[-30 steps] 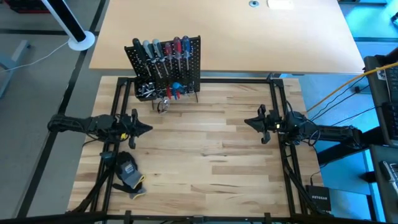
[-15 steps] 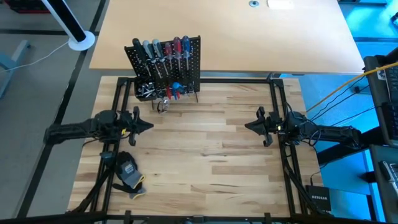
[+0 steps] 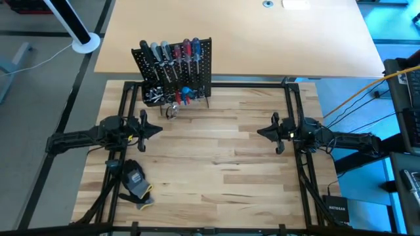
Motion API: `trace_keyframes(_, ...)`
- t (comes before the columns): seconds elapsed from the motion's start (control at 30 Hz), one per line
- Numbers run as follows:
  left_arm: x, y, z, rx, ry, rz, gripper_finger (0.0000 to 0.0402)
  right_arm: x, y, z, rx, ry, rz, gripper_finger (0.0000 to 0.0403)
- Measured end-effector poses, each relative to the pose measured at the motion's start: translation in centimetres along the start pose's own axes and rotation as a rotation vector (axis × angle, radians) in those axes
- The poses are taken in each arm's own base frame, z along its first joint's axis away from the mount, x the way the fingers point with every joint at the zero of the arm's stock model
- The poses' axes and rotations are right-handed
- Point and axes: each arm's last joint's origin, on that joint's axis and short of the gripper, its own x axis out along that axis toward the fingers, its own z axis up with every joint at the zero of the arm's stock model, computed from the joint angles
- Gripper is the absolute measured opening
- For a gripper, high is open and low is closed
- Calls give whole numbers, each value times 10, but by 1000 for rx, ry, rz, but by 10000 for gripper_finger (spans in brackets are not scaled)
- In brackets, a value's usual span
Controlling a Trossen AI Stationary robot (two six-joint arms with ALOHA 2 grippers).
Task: Hang tools onto peg board
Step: Return to Home Position
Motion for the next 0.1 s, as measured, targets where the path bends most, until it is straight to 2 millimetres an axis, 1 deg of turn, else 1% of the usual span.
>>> trace_keyframes(0.1, 0, 0, 0, 2, 0, 1, 3, 0, -1, -6, 53, 64, -24, 7)
